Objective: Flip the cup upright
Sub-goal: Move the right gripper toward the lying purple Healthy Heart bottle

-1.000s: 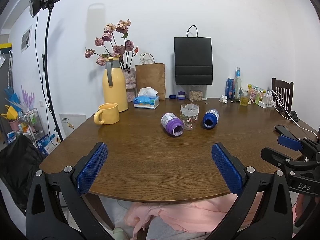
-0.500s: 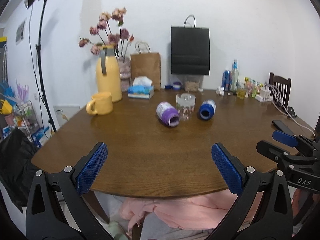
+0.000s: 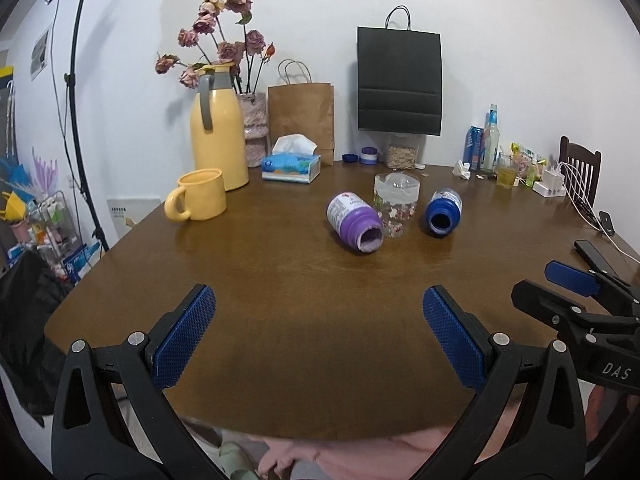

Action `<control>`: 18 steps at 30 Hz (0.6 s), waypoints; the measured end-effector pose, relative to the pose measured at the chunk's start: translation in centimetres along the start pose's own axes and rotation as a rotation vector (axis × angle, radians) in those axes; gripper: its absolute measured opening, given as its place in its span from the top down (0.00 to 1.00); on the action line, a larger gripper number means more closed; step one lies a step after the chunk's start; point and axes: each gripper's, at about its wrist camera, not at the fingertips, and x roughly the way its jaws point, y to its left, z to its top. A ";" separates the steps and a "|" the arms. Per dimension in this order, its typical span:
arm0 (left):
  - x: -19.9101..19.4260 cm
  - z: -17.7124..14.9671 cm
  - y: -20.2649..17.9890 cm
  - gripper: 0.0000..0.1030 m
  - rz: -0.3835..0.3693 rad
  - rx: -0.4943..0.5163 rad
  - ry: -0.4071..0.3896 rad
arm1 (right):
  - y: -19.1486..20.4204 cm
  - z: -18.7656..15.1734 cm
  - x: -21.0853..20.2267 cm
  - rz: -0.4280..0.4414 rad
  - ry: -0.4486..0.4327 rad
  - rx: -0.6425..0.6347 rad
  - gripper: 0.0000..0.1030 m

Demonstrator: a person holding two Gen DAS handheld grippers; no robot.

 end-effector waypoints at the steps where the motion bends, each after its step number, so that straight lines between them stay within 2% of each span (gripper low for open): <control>1: 0.3 0.3 0.1 0.00 -0.003 0.004 -0.005 | -0.1 0.3 0.4 0.000 0.003 -0.001 0.22; 5: 2.2 1.8 0.6 0.00 -0.028 -0.001 -0.009 | -0.2 1.7 2.7 0.002 0.022 -0.010 0.22; 9: 4.8 3.1 1.5 0.00 -0.020 -0.020 0.012 | -0.1 3.4 5.6 0.010 0.063 -0.016 0.22; 12: 7.1 4.1 2.2 0.02 -0.030 -0.021 0.039 | 0.6 4.7 8.8 0.032 0.128 -0.041 0.22; 14: 8.6 5.1 3.0 0.03 -0.019 -0.030 0.038 | 0.6 5.7 11.1 0.064 0.133 -0.034 0.22; 18: 11.7 7.1 4.9 0.05 -0.089 -0.047 0.046 | 0.3 7.0 16.2 0.089 0.176 0.008 0.22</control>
